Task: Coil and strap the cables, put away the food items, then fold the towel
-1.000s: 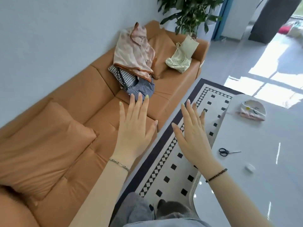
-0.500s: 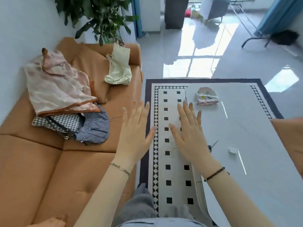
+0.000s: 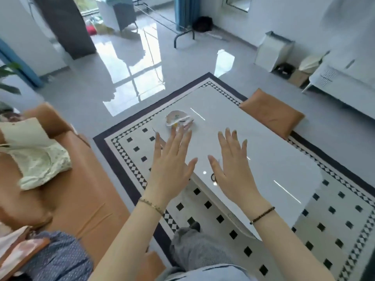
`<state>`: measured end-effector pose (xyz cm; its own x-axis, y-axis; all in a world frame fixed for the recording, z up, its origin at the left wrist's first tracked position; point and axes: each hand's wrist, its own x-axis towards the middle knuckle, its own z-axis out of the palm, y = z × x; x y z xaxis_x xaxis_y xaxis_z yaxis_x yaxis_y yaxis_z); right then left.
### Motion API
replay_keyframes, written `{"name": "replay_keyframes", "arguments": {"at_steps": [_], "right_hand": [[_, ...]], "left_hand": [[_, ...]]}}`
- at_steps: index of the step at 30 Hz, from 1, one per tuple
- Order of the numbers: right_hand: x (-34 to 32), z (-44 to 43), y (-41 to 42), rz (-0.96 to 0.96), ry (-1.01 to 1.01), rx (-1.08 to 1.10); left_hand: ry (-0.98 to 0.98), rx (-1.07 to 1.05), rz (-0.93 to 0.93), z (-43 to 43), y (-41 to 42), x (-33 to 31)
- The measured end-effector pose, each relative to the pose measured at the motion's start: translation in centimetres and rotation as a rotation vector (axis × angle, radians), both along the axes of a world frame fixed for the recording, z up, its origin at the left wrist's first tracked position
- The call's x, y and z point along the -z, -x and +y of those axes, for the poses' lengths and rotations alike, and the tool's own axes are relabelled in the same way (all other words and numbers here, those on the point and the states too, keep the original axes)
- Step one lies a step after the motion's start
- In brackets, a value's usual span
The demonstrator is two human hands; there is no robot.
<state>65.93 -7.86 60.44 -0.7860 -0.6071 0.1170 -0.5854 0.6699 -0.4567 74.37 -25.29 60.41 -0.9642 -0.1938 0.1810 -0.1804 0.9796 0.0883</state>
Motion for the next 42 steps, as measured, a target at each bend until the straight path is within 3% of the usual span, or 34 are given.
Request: {"name": "replay_keyframes", "arguments": {"at_steps": [9, 14, 20, 26, 30, 34, 37, 42], "right_hand": [[1.0, -2.4, 4.8, -0.089, 0.030, 0.259], [1.8, -2.6, 5.3, -0.155, 0.042, 0.377], [4.4, -5.0, 6.2, -0.196, 0.034, 0.622], [10.4, -9.9, 6.7, -0.256, -0.036, 0.824], [17.0, -13.4, 7.9, -0.310, -0.029, 0.897], [24.4, -14.9, 9.2, -0.390, -0.067, 0.854], [30.5, -15.6, 9.0, -0.507, -0.100, 0.765], [40.6, -17.3, 6.2, -0.689, -0.243, 0.542]], "left_hand": [[0.070, 0.174, -0.035, -5.5, 8.1, 0.0], [-0.034, 0.259, -0.076, -6.4, 11.2, 1.2], [-0.067, 0.565, -0.143, -7.5, 18.6, 4.4], [-0.319, 0.747, -0.295, -9.9, 23.3, 10.9], [-0.303, 0.849, -0.352, -12.0, 25.3, 17.2], [-0.310, 0.858, -0.400, -14.5, 25.7, 25.1], [-0.379, 0.783, -0.550, -15.6, 24.6, 30.9], [-0.176, 0.860, -0.681, -15.1, 20.4, 41.2]]}}
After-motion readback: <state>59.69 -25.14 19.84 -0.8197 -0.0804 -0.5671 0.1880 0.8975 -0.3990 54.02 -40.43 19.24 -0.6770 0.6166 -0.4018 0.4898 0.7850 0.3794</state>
